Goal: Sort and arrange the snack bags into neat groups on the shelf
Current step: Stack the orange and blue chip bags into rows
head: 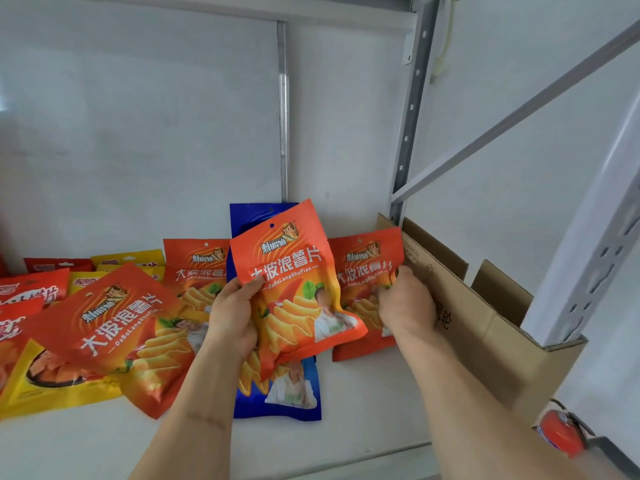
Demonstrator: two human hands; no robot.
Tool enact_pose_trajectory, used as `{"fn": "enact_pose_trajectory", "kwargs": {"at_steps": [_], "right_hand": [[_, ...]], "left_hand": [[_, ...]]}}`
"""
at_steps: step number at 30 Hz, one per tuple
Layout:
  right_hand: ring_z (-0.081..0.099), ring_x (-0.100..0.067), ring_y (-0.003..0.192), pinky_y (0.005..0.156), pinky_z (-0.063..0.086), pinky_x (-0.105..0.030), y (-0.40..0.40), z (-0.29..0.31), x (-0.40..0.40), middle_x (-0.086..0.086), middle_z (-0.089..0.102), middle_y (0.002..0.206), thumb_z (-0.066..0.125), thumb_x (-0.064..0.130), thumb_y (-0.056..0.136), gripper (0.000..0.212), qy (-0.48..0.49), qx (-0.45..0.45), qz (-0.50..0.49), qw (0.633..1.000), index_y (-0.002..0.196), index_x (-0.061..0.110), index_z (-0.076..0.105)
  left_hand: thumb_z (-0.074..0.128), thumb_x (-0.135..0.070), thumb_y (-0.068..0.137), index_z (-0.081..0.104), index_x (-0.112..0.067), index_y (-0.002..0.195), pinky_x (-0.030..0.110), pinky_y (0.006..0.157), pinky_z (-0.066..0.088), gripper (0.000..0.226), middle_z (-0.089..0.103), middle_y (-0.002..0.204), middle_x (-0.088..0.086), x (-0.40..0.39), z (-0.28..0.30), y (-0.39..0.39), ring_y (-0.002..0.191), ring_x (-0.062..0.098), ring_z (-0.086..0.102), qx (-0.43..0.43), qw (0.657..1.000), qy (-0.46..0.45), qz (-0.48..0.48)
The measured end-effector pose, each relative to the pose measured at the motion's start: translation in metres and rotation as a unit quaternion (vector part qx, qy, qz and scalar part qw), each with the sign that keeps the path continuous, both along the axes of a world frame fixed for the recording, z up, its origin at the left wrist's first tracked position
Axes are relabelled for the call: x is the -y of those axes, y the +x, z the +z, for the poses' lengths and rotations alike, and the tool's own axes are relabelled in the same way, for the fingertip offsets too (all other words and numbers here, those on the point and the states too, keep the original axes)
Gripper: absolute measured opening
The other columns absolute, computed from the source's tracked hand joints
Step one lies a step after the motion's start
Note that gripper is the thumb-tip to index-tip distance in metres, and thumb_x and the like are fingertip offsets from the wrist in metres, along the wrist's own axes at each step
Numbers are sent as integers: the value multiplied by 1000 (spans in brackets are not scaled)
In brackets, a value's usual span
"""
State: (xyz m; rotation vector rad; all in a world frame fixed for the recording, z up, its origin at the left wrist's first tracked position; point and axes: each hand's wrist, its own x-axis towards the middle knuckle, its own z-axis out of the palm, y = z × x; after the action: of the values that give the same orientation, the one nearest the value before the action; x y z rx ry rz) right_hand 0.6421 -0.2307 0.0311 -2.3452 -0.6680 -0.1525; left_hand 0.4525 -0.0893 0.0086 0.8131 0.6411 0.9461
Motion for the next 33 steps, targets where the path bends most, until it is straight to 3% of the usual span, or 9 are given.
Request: {"fn": "enact_pose_trajectory", "kwargs": {"at_steps": [3,10,14,18,23,27,29,31,33], "right_hand": [[59,-31,104,81,49,-40,-9,18,17,-8,65,112,65,37,90,36,23,133,-10,991,115,13,57],[59,-31,97,79,49,-45,-26,60,64,-9,63,104,57,43,95,39,131,194,-17,972,117,11,56],[56,-24,78,71,46,-36,-30,71,77,2,60,81,60,41,93,23,135,44,130,981,88,21,53],[49,-13,44,51,44,-29,-40,52,72,2,54,56,70,24,90,20,95,-214,286,929,76,16,59],[52,1,39,54,45,-22,-53,27,65,15,61,48,70,23,90,10,27,-226,324,918,91,20,61],[65,-11,72,61,51,-26,-54,23,64,3,69,98,80,29,81,67,43,-297,306,903,136,14,45],[66,-14,76,75,51,-32,-52,19,63,-3,70,94,84,27,76,81,41,-359,326,874,142,11,41],[60,-17,53,73,49,-34,-55,15,63,-9,65,62,80,22,79,52,31,-390,372,842,122,6,57],[54,-20,45,67,46,-32,-59,11,63,-11,58,53,75,20,82,28,25,-383,399,833,103,3,66]], "left_hand": [[67,-18,96,65,-11,116,52,86,59,21,77,107,11,3,2,2,96,32,75,-2,1000,2,2],[65,-24,97,64,-15,110,56,89,57,15,77,106,11,15,13,3,96,33,75,6,1000,12,21],[57,-32,102,63,-17,114,59,91,56,20,77,108,12,24,20,1,98,33,74,28,999,3,16],[49,-36,105,62,-14,128,60,97,52,34,74,118,14,37,29,-2,107,34,72,43,999,-5,-7],[50,-46,102,66,-18,126,60,99,51,41,74,119,11,56,35,-11,108,34,72,24,999,5,-22],[51,-46,102,68,-16,125,57,91,57,42,75,116,13,70,35,-25,102,34,74,15,1000,5,-17],[50,-45,102,68,-15,121,51,80,60,40,76,110,14,79,35,-32,90,32,76,14,1000,-5,-12],[50,-47,101,66,-13,124,51,80,60,43,76,111,16,86,35,-40,90,33,76,9,1000,-11,-15],[53,-48,99,64,-13,128,53,84,59,46,74,115,17,89,37,-47,96,35,74,7,1000,-11,-17]]}}
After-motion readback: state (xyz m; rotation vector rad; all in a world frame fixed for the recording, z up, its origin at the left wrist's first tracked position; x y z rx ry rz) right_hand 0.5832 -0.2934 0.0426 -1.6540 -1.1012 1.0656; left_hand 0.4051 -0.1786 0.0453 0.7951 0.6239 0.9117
